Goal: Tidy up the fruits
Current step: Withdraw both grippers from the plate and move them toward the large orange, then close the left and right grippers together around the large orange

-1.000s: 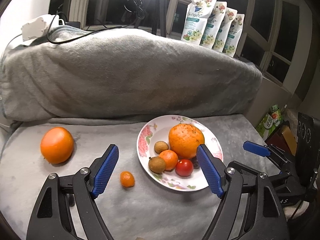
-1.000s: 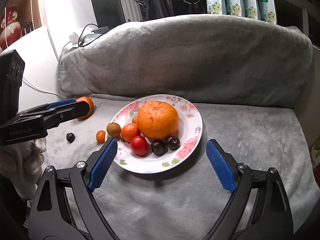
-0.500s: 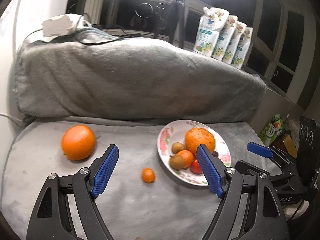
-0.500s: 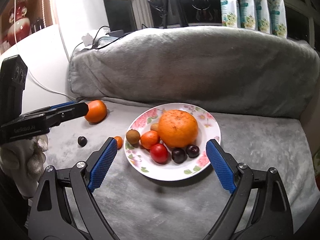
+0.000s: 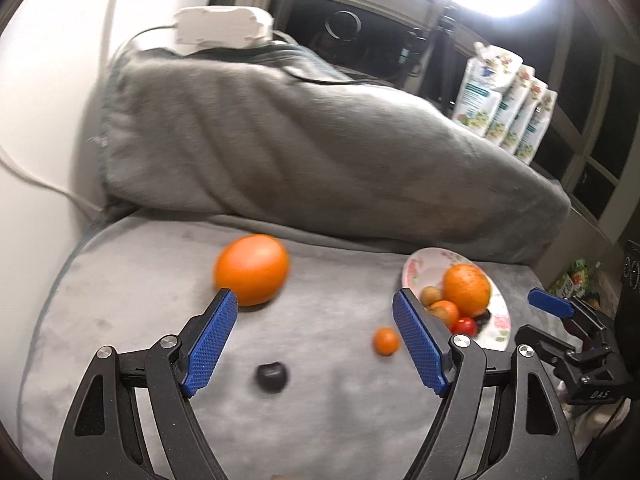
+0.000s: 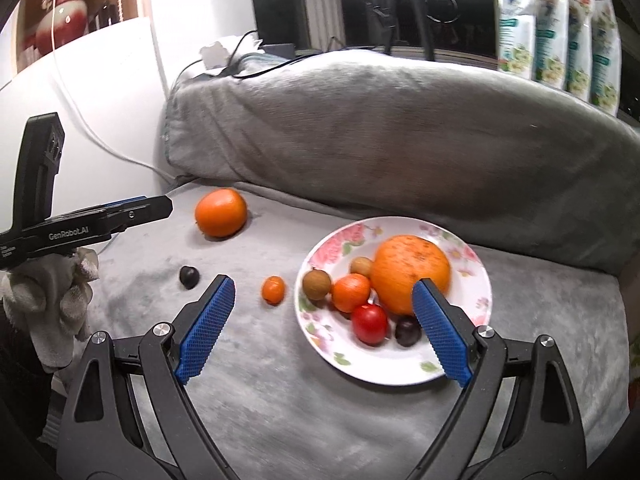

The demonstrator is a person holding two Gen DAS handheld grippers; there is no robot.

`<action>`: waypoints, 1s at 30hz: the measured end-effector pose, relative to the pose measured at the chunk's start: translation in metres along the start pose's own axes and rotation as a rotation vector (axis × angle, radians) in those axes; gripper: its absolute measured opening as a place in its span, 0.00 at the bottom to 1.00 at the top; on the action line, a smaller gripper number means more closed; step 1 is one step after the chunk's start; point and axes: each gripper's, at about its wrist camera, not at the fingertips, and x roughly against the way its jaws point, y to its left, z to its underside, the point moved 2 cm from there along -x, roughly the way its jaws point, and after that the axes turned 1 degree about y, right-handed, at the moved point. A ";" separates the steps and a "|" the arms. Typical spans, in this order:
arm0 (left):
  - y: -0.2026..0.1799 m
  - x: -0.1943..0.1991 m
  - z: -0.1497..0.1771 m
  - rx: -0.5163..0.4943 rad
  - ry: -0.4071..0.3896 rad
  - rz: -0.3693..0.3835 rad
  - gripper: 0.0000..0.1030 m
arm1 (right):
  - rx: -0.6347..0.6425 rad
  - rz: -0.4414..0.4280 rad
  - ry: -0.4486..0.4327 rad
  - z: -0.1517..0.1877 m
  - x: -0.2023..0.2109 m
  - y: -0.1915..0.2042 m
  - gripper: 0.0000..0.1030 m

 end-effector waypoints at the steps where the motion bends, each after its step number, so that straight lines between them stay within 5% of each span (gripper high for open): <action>1: 0.006 0.001 0.001 0.009 0.000 -0.005 0.78 | 0.003 -0.008 0.005 -0.002 -0.003 0.003 0.90; 9: 0.042 0.001 0.006 0.064 0.000 -0.022 0.78 | -0.015 -0.089 0.050 -0.021 -0.033 0.021 0.90; 30: 0.074 -0.053 0.005 0.136 0.106 0.107 0.72 | -0.131 -0.285 0.199 -0.072 -0.143 0.070 0.90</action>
